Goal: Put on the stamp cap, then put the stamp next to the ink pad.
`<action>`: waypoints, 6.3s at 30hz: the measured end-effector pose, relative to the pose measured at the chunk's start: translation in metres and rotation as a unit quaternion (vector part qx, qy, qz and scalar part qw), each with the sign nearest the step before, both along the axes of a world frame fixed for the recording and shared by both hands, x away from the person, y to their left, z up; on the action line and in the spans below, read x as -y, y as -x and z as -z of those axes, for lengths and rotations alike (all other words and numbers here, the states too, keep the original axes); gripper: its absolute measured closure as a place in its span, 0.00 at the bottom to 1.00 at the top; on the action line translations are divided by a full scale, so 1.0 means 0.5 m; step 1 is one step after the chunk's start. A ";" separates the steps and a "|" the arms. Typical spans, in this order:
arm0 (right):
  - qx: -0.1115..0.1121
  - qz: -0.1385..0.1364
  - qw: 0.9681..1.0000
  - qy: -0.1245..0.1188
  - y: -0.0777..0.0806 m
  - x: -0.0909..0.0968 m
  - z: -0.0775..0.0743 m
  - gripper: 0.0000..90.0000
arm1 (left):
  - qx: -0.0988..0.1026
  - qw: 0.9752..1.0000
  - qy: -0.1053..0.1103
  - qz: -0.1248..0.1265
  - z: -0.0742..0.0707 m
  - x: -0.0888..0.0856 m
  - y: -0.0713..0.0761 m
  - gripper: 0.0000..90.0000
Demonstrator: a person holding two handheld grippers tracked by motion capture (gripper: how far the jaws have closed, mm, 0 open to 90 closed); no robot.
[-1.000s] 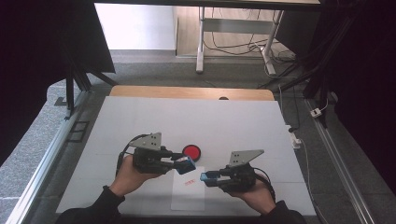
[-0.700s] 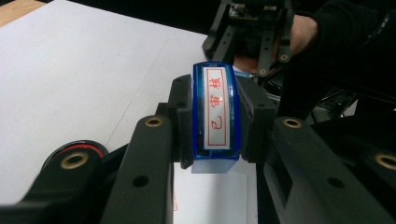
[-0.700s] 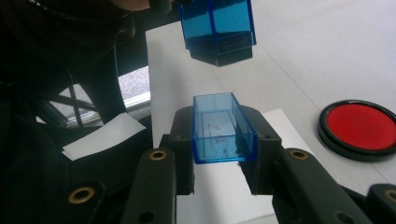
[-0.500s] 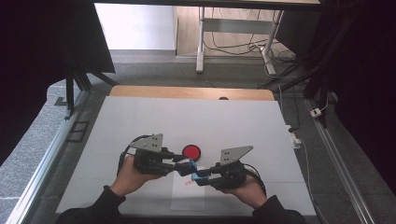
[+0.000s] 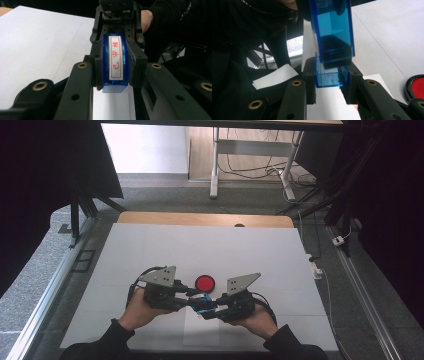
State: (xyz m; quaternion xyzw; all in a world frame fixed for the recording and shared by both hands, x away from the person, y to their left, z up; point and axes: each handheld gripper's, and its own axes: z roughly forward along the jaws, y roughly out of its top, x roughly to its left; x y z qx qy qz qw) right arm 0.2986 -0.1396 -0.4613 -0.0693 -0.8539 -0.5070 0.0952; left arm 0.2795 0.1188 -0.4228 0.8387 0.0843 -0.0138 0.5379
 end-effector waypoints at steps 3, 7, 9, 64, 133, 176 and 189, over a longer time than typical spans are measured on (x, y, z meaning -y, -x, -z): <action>0.000 -0.003 1.000 0.000 -0.001 -0.002 0.000 0.76 | 0.000 1.000 0.002 0.003 0.000 0.000 0.000 0.78; 0.001 -0.006 1.000 -0.001 -0.001 -0.004 -0.001 0.76 | -0.002 1.000 0.006 0.011 0.001 -0.001 -0.001 0.78; 0.003 -0.007 1.000 0.000 0.000 -0.004 -0.001 0.76 | -0.001 1.000 0.005 0.013 0.001 -0.001 0.000 0.78; 0.016 0.046 0.999 0.014 0.012 0.004 -0.009 0.55 | -0.010 1.000 0.013 -0.005 0.001 -0.011 -0.002 0.78; 0.071 0.229 0.968 0.081 0.048 0.093 -0.024 0.00 | -0.033 0.969 -0.098 -0.224 0.037 -0.131 -0.057 0.78; 0.084 0.302 0.944 0.101 0.074 0.178 -0.020 0.00 | -0.082 0.923 -0.162 -0.338 0.121 -0.204 -0.121 0.77; 0.085 0.320 0.936 0.119 0.079 0.204 -0.016 0.00 | -0.091 0.918 -0.179 -0.342 0.143 -0.206 -0.133 0.77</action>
